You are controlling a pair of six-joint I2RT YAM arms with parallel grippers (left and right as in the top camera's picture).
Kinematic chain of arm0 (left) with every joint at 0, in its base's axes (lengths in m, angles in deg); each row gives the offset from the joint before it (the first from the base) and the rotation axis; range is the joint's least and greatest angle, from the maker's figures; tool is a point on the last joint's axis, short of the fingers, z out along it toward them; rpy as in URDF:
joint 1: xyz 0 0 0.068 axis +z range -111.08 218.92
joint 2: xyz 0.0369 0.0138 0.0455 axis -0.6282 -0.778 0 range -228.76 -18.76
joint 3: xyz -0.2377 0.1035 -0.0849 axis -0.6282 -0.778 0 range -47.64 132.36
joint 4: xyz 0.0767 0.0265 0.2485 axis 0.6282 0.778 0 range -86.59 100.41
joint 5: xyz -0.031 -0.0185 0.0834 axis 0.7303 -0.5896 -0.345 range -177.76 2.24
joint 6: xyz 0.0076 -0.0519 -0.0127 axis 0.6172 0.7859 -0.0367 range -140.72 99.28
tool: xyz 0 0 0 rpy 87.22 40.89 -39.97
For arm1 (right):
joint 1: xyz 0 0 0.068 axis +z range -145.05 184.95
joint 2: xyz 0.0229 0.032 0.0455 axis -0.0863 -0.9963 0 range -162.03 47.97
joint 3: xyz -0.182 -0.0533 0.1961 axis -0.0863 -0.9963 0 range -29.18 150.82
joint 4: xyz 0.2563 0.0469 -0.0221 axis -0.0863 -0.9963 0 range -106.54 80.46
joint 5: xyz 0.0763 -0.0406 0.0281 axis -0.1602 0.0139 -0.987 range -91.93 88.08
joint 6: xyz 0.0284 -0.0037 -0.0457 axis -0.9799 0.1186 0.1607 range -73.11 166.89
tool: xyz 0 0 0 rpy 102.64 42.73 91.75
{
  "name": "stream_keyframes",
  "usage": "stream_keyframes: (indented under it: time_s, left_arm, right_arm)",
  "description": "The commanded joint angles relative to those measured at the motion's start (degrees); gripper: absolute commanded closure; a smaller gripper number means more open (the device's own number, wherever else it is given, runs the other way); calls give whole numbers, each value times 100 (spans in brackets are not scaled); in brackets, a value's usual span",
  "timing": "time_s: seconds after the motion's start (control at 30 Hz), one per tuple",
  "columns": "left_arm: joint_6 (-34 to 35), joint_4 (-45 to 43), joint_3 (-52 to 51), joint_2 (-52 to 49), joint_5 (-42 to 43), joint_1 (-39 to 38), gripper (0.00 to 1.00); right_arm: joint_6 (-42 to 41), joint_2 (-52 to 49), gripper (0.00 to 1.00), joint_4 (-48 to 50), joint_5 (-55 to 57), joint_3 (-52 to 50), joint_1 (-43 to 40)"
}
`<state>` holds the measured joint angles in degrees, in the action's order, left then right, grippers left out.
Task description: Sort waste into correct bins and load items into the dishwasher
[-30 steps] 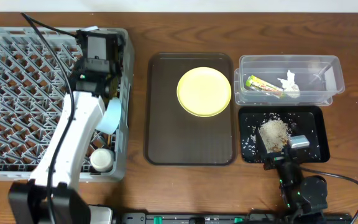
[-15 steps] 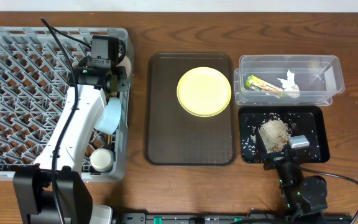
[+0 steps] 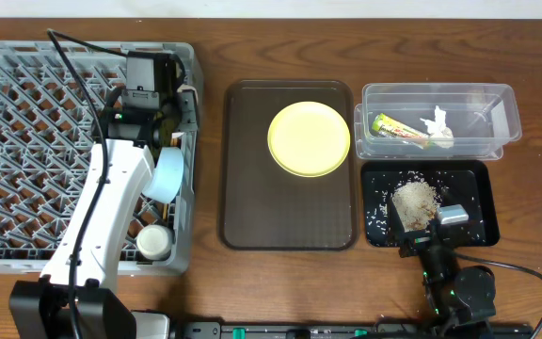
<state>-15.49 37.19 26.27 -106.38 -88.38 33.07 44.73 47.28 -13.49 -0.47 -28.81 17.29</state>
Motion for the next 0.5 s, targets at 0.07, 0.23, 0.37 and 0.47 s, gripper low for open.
stream_keyframes:
  time_s: [0.07,0.23,0.37,0.47]
  left_arm:
    - [-503,90,31,37,1073,-321,44]
    - [-503,-7,24,-76,1193,-1226,44]
    - [-275,-271,22,-507,780,-1930,41]
    - [385,-472,22,-966,503,-2100,39]
  right_arm:
    - [-13,28,1,-17,-2,-4,-81]
    - [-13,31,1,-17,-2,-4,-81]
    - [-13,28,1,-17,0,-4,-81]
    - [-11,28,1,-17,-2,-4,-81]
